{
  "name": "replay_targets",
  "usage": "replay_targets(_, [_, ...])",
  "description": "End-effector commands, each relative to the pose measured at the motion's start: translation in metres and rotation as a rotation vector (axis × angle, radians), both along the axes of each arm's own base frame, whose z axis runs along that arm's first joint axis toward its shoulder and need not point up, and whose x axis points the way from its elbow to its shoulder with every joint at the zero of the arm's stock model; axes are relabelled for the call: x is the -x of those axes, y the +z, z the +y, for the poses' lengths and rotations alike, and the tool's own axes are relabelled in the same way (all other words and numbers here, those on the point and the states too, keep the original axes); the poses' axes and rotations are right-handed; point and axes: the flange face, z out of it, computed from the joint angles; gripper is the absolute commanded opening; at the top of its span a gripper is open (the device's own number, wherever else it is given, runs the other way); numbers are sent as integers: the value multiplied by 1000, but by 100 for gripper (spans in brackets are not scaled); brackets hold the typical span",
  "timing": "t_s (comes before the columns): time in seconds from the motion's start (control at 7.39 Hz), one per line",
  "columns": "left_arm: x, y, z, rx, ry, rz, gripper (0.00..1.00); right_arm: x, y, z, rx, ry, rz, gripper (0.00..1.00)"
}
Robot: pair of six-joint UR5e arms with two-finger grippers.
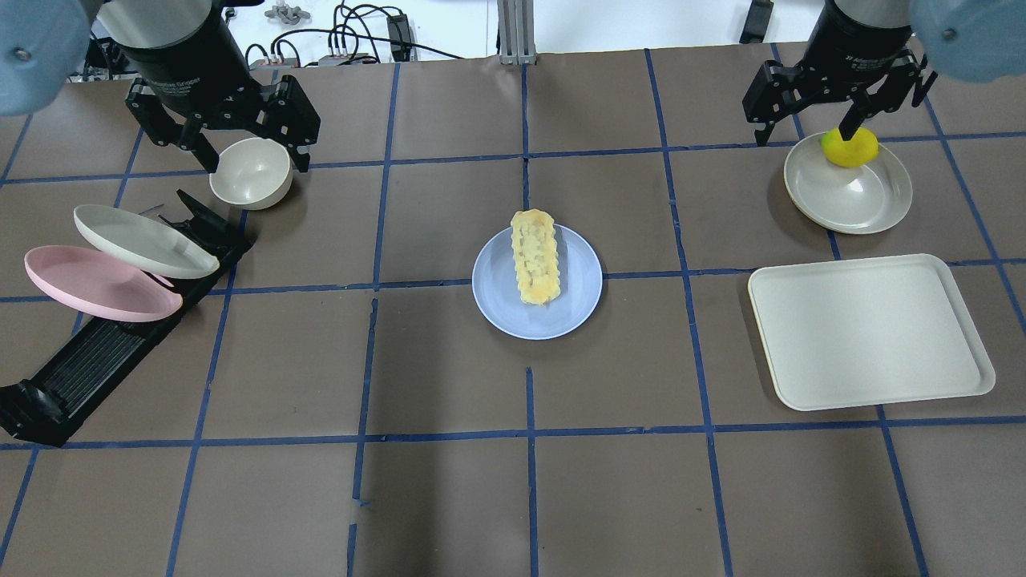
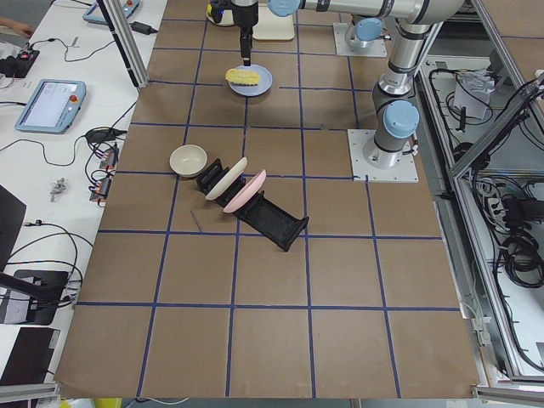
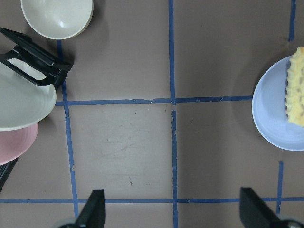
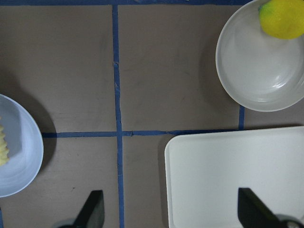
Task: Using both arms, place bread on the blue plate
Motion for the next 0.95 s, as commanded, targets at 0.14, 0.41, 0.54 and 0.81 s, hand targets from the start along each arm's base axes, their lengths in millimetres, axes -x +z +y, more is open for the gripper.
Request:
replay_targets(0.14, [0,1,0,2,0,0,100,-1,1,2,4,3,0,100])
replay_targets(0.41, [0,0,-1,0,0,-1,100,-1,-3,0,1,5,0,100])
replay_targets(0.54, [0,3,-3,6,0,0,100,-1,-3,1,0,3,0,100])
replay_targets(0.81, [0,3,-5,5,0,-3,100,-1,-2,2,1,2,0,100])
